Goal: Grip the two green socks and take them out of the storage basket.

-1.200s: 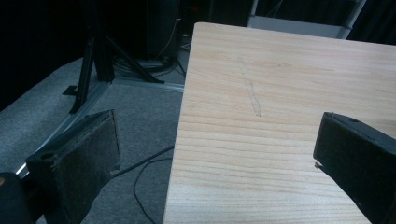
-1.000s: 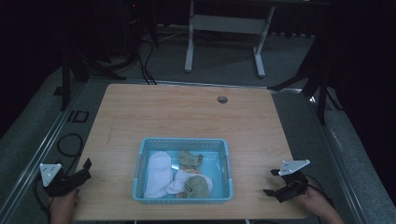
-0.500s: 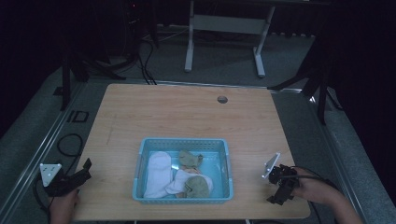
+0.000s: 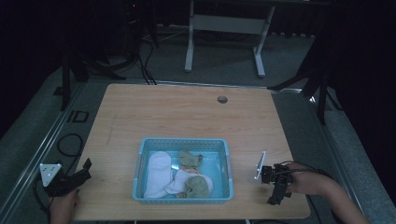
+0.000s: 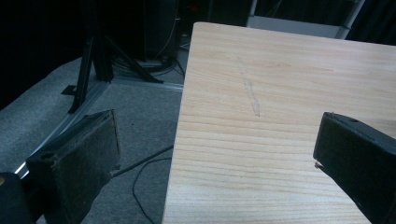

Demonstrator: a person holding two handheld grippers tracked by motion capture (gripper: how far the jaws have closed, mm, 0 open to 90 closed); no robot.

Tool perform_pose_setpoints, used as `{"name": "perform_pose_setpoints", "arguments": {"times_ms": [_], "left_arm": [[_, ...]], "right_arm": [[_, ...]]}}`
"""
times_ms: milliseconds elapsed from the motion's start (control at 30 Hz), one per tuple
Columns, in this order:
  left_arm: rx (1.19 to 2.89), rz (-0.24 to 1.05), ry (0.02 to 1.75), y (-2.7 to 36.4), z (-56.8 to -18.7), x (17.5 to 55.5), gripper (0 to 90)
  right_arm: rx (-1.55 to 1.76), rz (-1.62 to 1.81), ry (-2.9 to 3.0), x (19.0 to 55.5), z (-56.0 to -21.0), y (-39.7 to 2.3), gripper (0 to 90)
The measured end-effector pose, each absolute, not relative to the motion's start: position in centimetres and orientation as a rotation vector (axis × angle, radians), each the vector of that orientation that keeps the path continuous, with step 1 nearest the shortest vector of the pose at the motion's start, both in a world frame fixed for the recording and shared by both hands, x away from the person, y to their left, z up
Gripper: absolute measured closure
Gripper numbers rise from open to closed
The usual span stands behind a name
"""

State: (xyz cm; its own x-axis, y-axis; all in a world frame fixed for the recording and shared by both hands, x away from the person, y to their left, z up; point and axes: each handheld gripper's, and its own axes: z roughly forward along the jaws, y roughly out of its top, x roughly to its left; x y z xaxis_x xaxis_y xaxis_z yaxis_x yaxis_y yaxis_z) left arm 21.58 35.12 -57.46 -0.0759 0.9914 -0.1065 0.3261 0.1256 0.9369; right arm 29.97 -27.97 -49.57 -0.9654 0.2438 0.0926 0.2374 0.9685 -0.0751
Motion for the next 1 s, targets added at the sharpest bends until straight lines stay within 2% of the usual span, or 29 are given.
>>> {"name": "perform_pose_setpoints", "arguments": {"times_ms": [700, 1000], "left_arm": [[1.332, 0.981, 1.548, 35.1, -57.5, 21.6, 0.7], [1.333, 0.978, 1.546, 35.1, -57.5, 21.6, 0.7]], "right_arm": [[-0.225, 0.023, -3.104, 29.9, -44.5, -23.6, 16.2], [-0.083, -0.01, -3.103, 29.6, -42.8, -19.3, 16.2]]}}
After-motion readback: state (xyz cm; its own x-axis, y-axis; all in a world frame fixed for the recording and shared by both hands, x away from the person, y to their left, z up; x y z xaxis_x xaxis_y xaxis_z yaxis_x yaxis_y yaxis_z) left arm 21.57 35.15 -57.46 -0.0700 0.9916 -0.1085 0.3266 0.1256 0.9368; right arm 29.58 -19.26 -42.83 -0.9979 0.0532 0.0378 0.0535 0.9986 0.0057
